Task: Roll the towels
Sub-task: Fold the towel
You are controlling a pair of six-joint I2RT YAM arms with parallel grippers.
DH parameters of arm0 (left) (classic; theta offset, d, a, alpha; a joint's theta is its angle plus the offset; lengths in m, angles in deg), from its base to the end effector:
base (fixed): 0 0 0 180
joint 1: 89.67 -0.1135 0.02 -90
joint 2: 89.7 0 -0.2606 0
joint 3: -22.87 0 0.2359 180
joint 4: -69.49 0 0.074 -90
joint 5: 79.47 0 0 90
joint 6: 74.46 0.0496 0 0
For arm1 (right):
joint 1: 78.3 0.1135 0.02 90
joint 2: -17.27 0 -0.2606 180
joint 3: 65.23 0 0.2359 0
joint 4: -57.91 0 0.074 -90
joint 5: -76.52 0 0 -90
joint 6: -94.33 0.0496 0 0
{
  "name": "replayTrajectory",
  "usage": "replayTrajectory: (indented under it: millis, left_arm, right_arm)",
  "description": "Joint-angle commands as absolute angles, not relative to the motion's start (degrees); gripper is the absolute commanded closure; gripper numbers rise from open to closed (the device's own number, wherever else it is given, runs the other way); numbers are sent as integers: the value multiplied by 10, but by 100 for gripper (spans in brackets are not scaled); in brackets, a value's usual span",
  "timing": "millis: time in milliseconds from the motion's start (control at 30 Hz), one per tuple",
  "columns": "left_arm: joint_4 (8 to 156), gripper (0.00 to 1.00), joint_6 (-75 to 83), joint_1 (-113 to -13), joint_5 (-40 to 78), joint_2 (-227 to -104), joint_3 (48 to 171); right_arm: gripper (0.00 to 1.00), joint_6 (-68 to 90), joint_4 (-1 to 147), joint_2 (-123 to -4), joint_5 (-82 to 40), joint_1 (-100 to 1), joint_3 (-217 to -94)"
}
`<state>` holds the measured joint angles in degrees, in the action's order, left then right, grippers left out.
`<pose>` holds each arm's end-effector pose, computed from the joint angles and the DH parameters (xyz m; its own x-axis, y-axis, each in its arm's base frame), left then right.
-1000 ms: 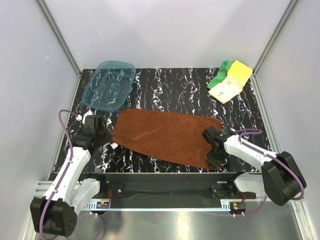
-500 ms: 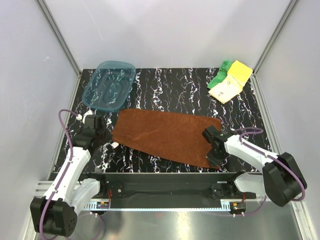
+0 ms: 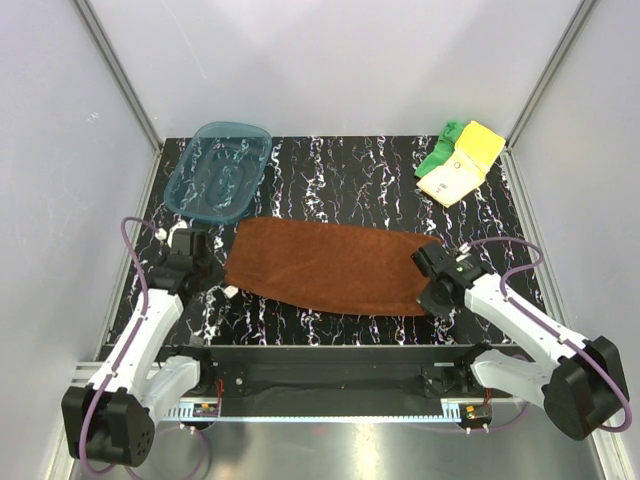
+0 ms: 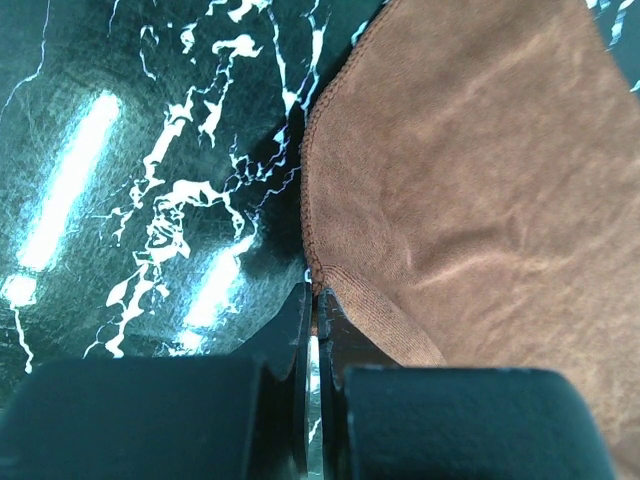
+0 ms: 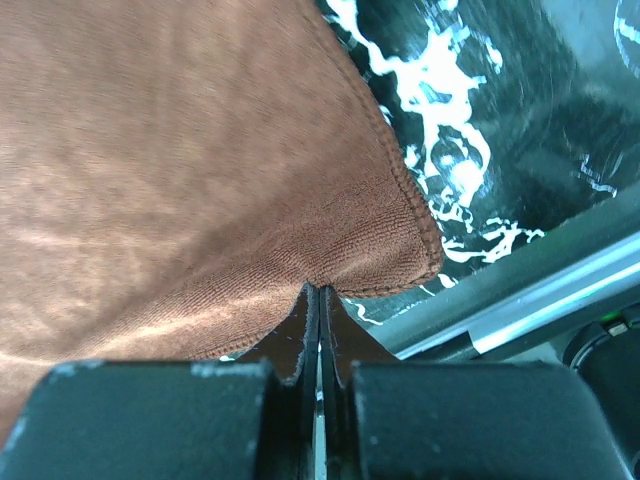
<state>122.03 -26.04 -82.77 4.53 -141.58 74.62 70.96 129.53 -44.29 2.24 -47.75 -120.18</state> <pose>0.1692 -0.0153 0.2199 -0.6280 -0.5888 -0.5088 -0.4816 0.8076 -0.3403 0.1404 0.0672 0.1963 -0.7399 0.5894 -0.3244 0.5987 0.7968 0.0820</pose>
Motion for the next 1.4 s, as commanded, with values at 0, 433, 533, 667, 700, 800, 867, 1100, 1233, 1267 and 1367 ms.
replayTrajectory:
  millis: [0,433,533,667,700,800,867,1100,1233,1267,1367]
  left_arm:
    - [1206,100,-245,-830,58,-1438,785]
    - [1184,100,-244,-830,37,-1589,926]
    - [1181,100,-240,-830,42,-1639,951]
    - [1170,100,-239,-830,46,-1690,983]
    - [1168,100,-239,-830,45,-1707,989]
    - [1171,100,-240,-830,39,-1744,1018]
    - [1177,100,-239,-830,33,-1763,1045]
    - [1191,100,-237,-829,14,-1820,1102]
    - [1199,100,-236,-829,4,-1843,1128]
    - [1199,100,-237,-829,3,-1852,1134]
    - [1197,100,-236,-830,6,-1866,1144]
  right_arm:
    - [100,675,1294,-454,78,-474,-1239]
    - [100,588,1191,-572,89,-524,-1336]
    - [100,566,1162,-599,78,-557,-1356]
    - [100,538,1140,-645,80,-580,-1398]
    - [100,535,1137,-655,82,-583,-1418]
    - [100,520,1131,-696,86,-597,-1453]
    - [100,510,1124,-720,83,-607,-1466]
    - [100,486,1111,-769,68,-646,-1506]
    - [100,481,1103,-791,59,-662,-1512]
    - [100,478,1099,-794,58,-665,-1512]
    - [100,474,1092,-813,46,-668,-1517]
